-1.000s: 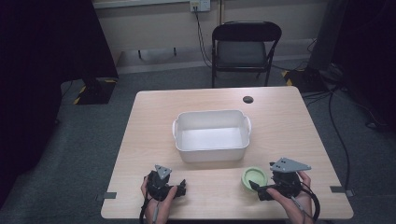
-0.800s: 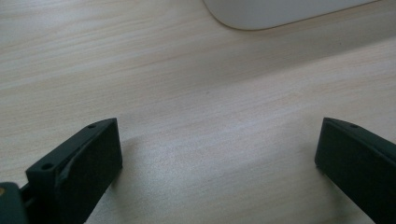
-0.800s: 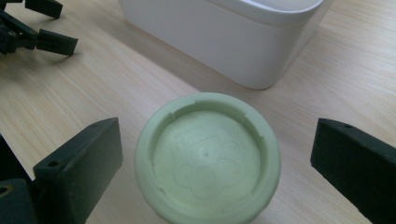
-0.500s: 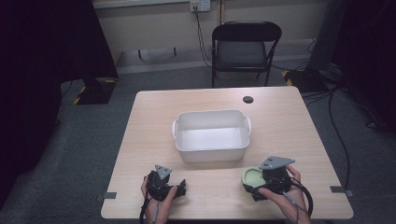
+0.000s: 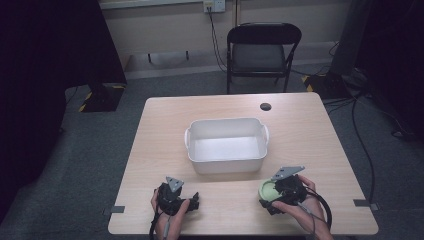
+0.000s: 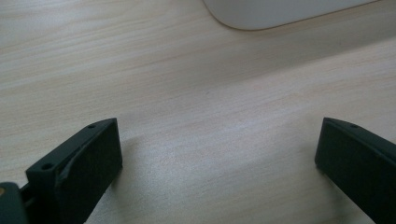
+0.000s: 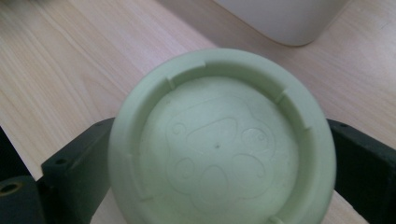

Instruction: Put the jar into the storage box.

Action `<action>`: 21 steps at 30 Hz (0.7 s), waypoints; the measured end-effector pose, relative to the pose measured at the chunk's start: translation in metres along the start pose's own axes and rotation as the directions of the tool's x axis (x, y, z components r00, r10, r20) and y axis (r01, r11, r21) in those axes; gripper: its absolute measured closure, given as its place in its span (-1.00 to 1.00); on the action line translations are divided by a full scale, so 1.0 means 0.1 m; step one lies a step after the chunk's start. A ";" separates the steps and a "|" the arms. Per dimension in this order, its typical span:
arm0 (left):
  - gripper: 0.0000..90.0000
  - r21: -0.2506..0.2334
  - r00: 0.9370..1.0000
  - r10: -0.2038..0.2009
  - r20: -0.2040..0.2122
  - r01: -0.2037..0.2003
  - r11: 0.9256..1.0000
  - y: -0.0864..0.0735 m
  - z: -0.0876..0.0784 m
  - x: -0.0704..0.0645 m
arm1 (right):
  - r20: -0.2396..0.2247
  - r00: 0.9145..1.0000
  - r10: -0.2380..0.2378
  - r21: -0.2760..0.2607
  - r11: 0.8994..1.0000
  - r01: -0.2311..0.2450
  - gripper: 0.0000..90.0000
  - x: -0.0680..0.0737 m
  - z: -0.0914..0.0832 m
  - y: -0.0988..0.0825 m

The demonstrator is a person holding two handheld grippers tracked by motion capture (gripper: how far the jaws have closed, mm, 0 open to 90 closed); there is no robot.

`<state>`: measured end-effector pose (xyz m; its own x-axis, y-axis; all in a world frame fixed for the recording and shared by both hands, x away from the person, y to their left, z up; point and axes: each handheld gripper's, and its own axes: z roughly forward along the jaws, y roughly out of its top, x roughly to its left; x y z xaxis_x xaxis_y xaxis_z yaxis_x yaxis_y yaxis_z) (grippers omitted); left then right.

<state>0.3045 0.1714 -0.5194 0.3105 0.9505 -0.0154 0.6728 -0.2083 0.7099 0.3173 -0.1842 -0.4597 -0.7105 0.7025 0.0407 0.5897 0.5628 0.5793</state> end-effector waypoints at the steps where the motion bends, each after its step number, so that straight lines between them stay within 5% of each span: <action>1: -1.00 0.000 1.000 0.000 0.000 0.000 1.000 0.00 0.00 0.00 | 0.000 1.000 -0.001 0.005 1.000 0.001 -0.90 0.00 0.01 0.00; 9: -1.00 0.000 1.000 0.000 0.000 0.000 1.000 0.00 0.00 0.00 | -0.005 1.000 -0.003 0.043 0.999 0.003 -0.80 0.00 0.09 0.01; 21: -1.00 0.000 1.000 0.000 0.000 0.000 1.000 0.00 0.00 0.00 | 0.015 1.000 -0.002 0.032 0.999 0.001 -0.76 0.01 0.08 0.00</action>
<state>0.3045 0.1714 -0.5194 0.3104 0.9505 -0.0155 0.6729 -0.2081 0.7099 0.3191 -0.1800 -0.4664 -0.7056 0.7080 0.0278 0.6008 0.5771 0.5531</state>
